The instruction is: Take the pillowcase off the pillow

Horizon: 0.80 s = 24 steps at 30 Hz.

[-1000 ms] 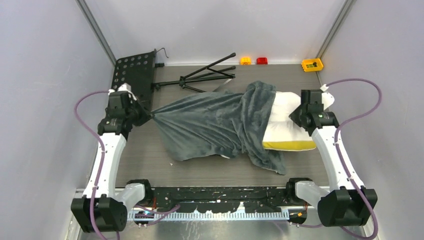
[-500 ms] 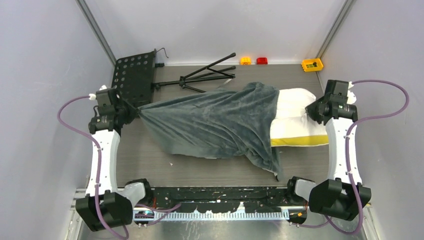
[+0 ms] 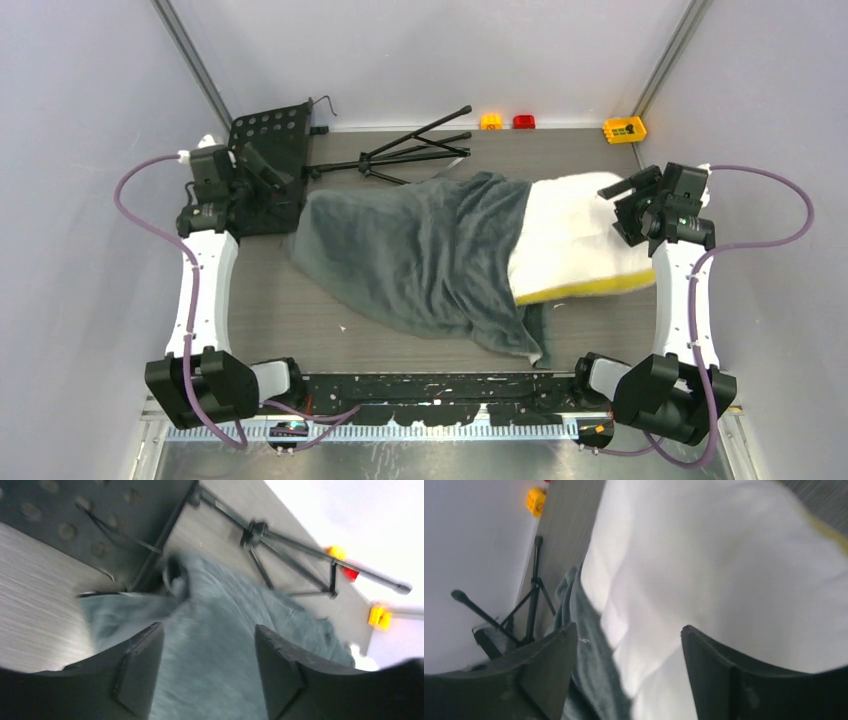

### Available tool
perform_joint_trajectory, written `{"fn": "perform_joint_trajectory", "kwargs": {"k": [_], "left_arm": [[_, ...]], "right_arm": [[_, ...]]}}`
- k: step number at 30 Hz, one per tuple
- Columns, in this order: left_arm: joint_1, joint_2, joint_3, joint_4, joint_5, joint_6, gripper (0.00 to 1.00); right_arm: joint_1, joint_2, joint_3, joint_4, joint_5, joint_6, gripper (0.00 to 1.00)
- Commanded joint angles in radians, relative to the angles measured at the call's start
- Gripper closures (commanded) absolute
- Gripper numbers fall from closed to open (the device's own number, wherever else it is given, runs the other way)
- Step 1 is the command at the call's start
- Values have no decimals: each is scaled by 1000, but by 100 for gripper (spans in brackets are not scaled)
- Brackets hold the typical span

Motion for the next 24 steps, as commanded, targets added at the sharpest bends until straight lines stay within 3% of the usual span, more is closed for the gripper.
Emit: {"fn": "perform_joint_trajectory", "kwargs": {"k": [1, 7, 16, 21, 24], "left_arm": [[-126, 10, -50, -69, -52, 130, 21], [-339, -21, -93, -126, -71, 179, 17], [-518, -37, -105, -116, 37, 166, 1], [-633, -53, -158, -95, 10, 143, 0], [-698, -25, -161, -111, 3, 192, 0]], "right_arm": [[-8, 21, -39, 79, -174, -34, 14], [64, -19, -13, -74, -11, -50, 13], [384, -39, 70, -223, 290, -6, 12], [502, -57, 15, -319, 500, 126, 11], [516, -28, -18, -380, 519, 138, 11]]}}
